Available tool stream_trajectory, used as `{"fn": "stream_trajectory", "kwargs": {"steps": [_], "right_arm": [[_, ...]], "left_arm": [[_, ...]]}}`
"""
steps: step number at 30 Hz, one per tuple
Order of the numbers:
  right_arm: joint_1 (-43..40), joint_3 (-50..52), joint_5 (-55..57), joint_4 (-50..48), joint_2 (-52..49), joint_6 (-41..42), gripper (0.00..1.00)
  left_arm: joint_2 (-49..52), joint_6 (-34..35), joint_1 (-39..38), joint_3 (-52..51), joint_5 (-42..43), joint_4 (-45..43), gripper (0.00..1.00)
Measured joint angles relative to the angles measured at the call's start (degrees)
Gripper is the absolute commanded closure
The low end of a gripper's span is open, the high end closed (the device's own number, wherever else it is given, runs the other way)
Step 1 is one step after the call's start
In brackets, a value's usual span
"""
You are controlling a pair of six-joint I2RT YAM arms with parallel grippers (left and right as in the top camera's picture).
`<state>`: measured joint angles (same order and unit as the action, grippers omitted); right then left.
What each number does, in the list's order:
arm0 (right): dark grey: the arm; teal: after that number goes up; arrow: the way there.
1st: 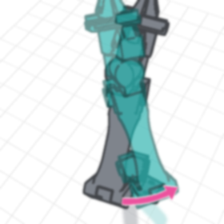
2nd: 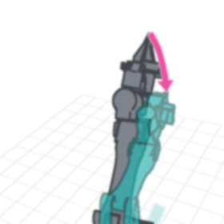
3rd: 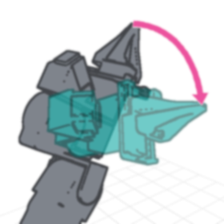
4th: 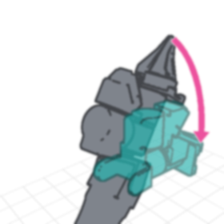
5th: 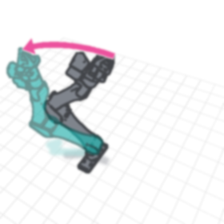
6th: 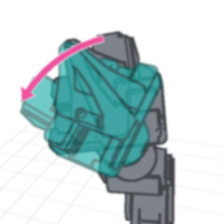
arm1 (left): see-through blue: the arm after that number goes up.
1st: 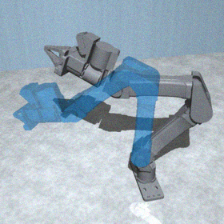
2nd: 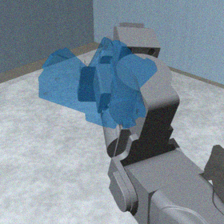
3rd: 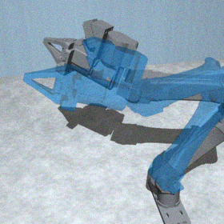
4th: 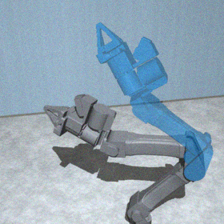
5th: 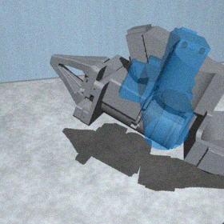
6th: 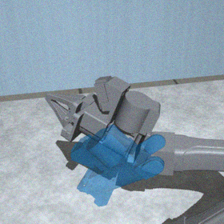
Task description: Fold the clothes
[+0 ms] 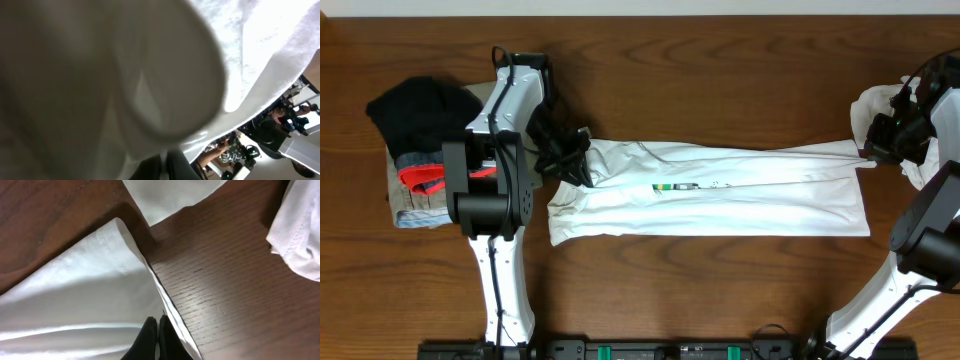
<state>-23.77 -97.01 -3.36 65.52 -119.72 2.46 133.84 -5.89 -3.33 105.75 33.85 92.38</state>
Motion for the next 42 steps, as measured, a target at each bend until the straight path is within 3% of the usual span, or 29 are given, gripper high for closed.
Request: {"fn": "stream_trajectory", "kwargs": {"steps": [18,26,30,42], "right_arm": [[0.0,0.7,0.17,0.37,-1.44,-0.17,0.99],[0.0,1.03,0.17,1.79,-1.77,-0.79,0.94],[0.0,1.73,0.24,1.77,-1.77,-1.51,0.88],[0.0,3.02,0.39,1.11,-1.77,-1.7,0.87]], "left_arm": [[0.0,0.94,-1.99,-7.43,0.02,-0.02,0.94],[0.0,0.94,-1.99,-7.52,-2.69,-0.02,0.94],[0.0,0.94,-1.99,-7.52,-3.26,0.0,0.92],[0.0,0.94,-1.99,-7.54,-4.28,0.0,0.86]]}}
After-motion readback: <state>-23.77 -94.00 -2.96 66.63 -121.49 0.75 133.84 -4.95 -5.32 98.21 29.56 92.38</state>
